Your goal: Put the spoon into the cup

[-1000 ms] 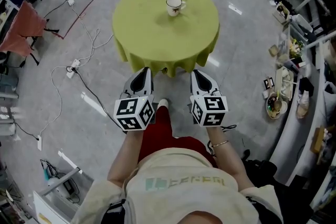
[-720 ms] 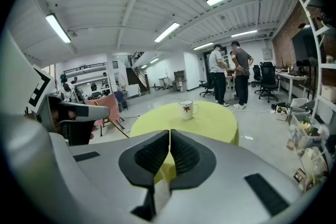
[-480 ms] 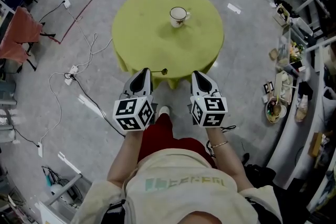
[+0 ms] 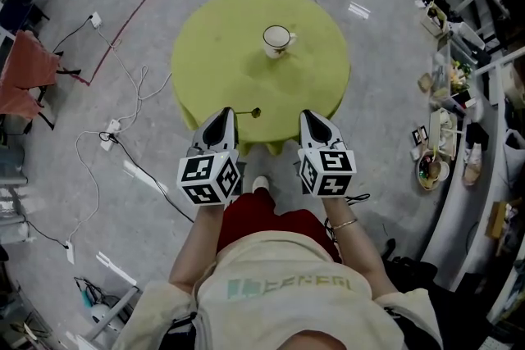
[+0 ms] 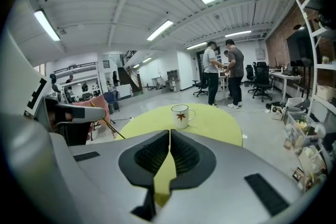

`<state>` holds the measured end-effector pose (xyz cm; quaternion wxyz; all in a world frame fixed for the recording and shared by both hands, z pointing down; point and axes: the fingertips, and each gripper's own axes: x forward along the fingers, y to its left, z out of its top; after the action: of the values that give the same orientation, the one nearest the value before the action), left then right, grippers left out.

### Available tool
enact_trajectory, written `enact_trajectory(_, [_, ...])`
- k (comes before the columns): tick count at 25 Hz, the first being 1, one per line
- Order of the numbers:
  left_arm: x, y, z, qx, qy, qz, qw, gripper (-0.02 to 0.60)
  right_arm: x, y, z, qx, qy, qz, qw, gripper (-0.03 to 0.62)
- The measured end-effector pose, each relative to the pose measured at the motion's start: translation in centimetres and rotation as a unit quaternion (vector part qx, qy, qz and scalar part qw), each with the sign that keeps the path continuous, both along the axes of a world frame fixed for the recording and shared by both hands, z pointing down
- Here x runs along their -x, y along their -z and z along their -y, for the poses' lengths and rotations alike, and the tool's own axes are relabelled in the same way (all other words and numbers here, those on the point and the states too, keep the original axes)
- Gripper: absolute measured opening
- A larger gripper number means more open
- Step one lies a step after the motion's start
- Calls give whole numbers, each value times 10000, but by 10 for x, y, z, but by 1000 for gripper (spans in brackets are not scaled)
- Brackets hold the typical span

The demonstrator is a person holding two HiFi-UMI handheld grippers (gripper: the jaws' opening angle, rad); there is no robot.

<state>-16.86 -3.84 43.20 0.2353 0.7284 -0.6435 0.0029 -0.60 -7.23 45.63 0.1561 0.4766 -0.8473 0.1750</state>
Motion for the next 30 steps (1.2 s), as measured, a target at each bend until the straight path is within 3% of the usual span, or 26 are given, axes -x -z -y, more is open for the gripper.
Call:
enact_trajectory(13, [8,-1,28,18,-106,-77,9999,25,3,1,25,8,-180,-94,9998,37])
enact_trajectory(30, [11,2,87,-6,204,-188,9996,25,8,-6,93,59,119,-80,9999,37])
